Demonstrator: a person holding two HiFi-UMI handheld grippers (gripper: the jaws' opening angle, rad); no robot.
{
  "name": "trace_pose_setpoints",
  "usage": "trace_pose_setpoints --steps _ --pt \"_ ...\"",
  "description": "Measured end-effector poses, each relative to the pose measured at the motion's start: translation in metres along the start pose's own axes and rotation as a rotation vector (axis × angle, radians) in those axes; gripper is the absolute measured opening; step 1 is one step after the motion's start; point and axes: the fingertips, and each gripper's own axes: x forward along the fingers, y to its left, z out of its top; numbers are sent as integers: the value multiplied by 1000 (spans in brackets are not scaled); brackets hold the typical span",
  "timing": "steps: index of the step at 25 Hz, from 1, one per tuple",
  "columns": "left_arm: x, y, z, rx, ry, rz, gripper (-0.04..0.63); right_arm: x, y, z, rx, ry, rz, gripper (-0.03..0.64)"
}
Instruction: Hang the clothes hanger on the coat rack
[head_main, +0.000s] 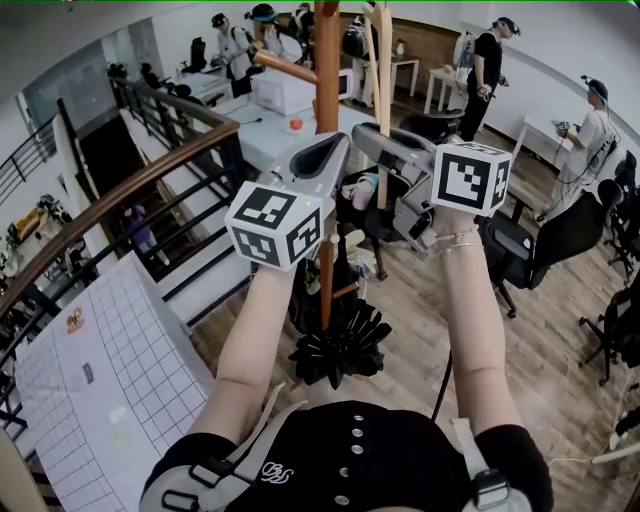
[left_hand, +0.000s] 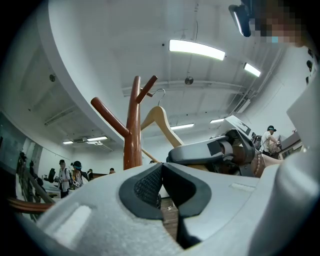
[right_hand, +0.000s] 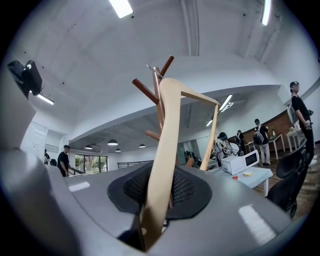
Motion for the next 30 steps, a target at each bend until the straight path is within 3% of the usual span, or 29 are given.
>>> trace_pose_setpoints --steps 16,30 --pt "26 15 31 66 -45 8 -2 23 -18 47 -82 -24 -11 84" --pt "35 13 38 75 -55 8 -2 37 -23 72 -97 -23 -6 84"
